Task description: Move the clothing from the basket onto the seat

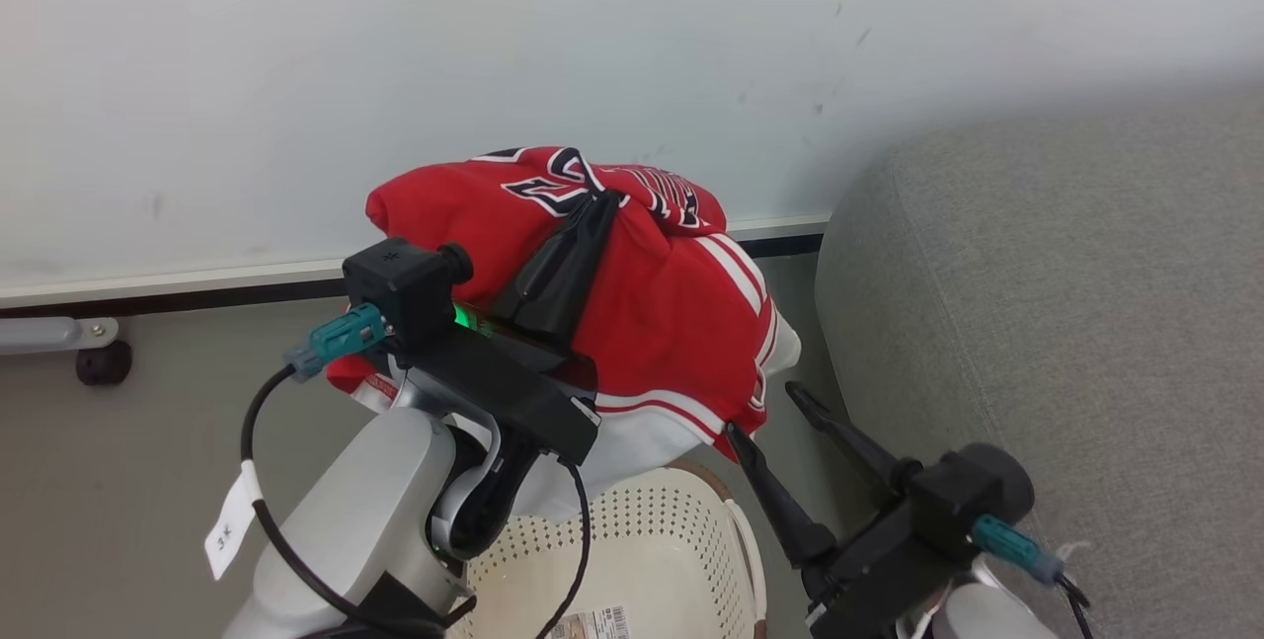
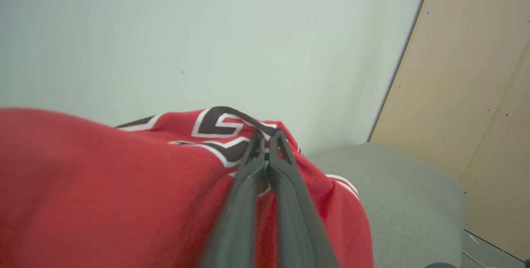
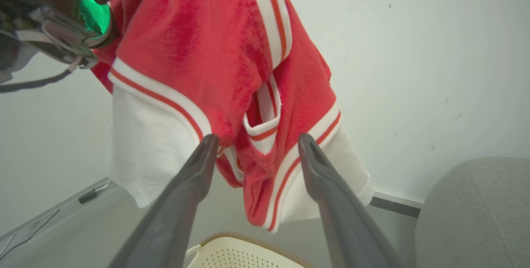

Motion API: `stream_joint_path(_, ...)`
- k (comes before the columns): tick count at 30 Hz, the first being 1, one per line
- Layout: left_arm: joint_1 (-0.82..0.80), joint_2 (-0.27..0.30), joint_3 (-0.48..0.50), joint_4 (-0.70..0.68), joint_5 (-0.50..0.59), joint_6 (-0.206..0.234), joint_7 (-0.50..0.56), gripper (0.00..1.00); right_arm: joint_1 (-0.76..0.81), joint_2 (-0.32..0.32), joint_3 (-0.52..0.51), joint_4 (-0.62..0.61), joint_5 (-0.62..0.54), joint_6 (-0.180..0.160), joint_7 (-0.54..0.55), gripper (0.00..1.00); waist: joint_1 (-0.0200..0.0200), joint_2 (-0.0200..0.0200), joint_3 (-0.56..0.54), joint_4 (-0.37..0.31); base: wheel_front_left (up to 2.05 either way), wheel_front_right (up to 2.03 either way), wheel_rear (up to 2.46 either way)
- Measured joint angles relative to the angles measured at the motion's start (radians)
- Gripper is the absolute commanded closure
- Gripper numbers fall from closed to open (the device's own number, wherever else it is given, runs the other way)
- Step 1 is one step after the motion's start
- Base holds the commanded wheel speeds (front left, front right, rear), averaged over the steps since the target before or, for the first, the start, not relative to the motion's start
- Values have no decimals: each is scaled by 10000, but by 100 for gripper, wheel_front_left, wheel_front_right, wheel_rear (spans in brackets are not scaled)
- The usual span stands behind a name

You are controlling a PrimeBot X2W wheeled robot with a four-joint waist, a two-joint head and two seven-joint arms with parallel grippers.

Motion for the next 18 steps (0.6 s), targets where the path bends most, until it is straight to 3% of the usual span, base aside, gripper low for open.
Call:
stream_joint_path(9, -203, -341, -334, -115, -31, 0, 221, 100, -1155, -90, 255, 1649, -502, 10, 328, 0, 0, 0, 30, 257, 0, 0, 0)
stream_joint_path(18, -349, -449, -502, -23, -113, 0, 307, 100, -862, -301, 433, 2458, -420, 12, 426, 0, 0, 0, -70, 770, 0, 0, 0)
